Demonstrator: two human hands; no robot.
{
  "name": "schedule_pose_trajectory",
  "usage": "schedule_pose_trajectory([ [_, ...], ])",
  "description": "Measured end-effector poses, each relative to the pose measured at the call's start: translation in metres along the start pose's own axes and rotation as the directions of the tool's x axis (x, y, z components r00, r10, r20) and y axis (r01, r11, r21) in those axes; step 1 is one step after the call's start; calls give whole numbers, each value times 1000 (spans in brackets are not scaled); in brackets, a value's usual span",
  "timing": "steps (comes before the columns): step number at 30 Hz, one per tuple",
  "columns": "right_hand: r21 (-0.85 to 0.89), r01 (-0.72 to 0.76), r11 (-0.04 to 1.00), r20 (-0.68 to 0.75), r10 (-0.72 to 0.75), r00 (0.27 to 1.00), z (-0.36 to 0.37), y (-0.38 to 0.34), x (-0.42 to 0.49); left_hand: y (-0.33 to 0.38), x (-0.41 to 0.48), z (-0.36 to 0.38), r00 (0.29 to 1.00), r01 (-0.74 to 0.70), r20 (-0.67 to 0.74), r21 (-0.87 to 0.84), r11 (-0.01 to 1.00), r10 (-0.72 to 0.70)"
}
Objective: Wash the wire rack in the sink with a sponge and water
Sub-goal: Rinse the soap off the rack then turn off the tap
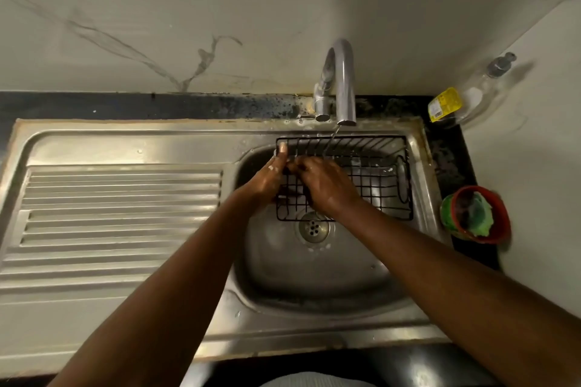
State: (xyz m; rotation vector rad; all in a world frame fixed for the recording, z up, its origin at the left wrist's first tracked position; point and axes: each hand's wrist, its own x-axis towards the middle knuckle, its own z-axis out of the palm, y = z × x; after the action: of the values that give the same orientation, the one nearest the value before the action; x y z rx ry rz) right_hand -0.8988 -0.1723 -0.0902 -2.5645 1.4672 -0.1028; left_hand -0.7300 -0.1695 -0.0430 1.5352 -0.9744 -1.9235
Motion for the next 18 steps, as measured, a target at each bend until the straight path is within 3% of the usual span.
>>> schedule_pose_trajectory([
  [3, 195, -107, 975, -83, 126, 989, 1, 3, -5, 9, 3, 3, 1000, -26, -6, 75, 997, 26],
  [6, 124, -342, 932, -100, 354, 930, -3, 28, -18, 0, 8, -7, 999, -5, -47, 27, 1000, 6],
  [8, 45, -625, 779, -3, 626, 780, -10, 45, -29, -5, 8, -12, 998, -12, -55, -8, 1000, 12],
  [10, 38, -738, 673, 90, 734, 673, -12, 41, -29, -8, 8, -13, 999, -16, -49, -5, 1000, 15],
  [12, 276, -722, 635, 187, 701, 688, -11, 23, -16, -7, 7, -5, 998, -40, -58, -4, 999, 39],
  [15, 554, -595, 581, 340, 495, 800, -12, -14, 14, 1, 5, 9, 998, -34, -51, 28, 999, 35],
  [16, 638, -593, 491, 390, 457, 799, -13, -24, 22, 4, 4, 11, 999, -21, -42, 18, 1000, 21],
  [18, 790, -590, 169, 489, 407, 771, -16, -31, 29, 8, 5, 5, 996, -67, -54, 11, 998, 68],
])
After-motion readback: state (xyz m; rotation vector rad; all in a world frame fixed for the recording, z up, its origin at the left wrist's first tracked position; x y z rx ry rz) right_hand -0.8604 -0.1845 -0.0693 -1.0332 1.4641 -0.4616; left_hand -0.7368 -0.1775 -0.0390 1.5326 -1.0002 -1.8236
